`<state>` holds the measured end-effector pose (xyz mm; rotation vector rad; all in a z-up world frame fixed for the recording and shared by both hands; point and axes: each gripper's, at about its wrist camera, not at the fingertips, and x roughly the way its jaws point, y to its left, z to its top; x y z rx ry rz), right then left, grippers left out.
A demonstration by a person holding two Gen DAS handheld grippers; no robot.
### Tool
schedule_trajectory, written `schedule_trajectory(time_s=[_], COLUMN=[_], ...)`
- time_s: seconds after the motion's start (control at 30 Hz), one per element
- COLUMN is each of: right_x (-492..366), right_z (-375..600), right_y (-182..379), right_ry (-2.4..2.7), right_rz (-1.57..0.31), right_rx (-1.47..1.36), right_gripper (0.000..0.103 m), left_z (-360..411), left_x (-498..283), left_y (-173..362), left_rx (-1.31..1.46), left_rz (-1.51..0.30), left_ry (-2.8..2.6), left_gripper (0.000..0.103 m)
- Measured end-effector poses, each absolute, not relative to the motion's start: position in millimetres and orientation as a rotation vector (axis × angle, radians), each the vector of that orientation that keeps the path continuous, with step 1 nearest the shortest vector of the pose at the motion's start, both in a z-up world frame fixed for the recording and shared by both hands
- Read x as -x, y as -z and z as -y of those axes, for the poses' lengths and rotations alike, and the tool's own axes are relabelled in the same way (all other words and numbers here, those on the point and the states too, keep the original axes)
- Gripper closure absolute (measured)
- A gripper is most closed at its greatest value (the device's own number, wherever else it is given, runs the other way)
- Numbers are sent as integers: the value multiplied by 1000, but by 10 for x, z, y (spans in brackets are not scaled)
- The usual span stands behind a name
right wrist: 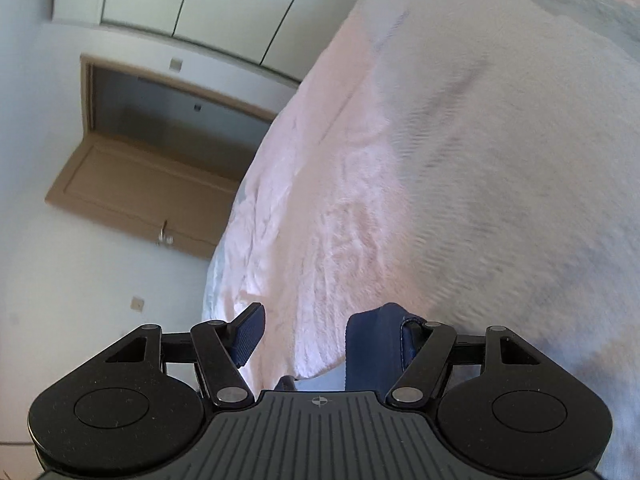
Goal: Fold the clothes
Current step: 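Lift the navy vest by its straps with both grippers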
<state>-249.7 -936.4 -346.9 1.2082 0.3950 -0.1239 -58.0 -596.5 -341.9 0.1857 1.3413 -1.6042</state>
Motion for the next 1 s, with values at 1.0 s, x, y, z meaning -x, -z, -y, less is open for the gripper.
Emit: schedule_trajectory(time_s=[1.0], right_x=[2061], right_z=[9388], right_y=[3674], right_ry=[221], right_rz=[-643], right_rx=[-1066], right_gripper=[43], left_z=[6122], left_x=[390], left_y=[3278], left_rx=[-143], left_rz=[-1216], left_ry=[1446], left_gripper=[77])
